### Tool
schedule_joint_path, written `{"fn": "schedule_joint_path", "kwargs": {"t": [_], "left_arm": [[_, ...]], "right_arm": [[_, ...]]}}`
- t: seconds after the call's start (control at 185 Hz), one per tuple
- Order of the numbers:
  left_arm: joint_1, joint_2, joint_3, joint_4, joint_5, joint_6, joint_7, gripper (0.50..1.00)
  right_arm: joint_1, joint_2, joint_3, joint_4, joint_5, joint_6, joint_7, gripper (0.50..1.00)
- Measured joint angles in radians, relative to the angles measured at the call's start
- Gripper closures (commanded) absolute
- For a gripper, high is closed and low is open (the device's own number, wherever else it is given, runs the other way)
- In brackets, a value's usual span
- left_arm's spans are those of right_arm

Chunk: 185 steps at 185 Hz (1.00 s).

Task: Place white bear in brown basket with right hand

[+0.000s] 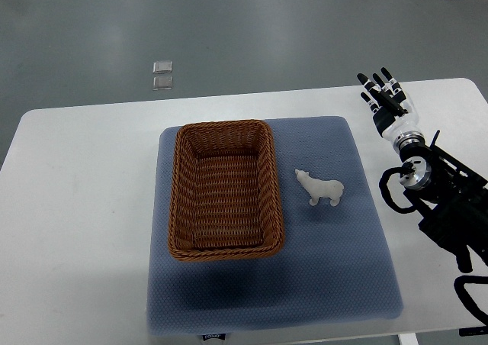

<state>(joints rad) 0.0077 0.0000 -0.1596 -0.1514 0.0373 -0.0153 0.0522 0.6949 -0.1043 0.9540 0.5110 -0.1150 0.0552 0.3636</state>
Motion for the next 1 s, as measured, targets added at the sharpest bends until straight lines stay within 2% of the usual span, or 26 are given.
{"fn": "schedule_joint_path", "kwargs": {"t": [1.001], "left_arm": [[-0.005,0.0,0.002,0.0,-0.001,0.0,0.0,0.5]], "right_arm": [[0.004,-0.005,-0.001,-0.002,0.0,0.002,0.0,0.576]]}}
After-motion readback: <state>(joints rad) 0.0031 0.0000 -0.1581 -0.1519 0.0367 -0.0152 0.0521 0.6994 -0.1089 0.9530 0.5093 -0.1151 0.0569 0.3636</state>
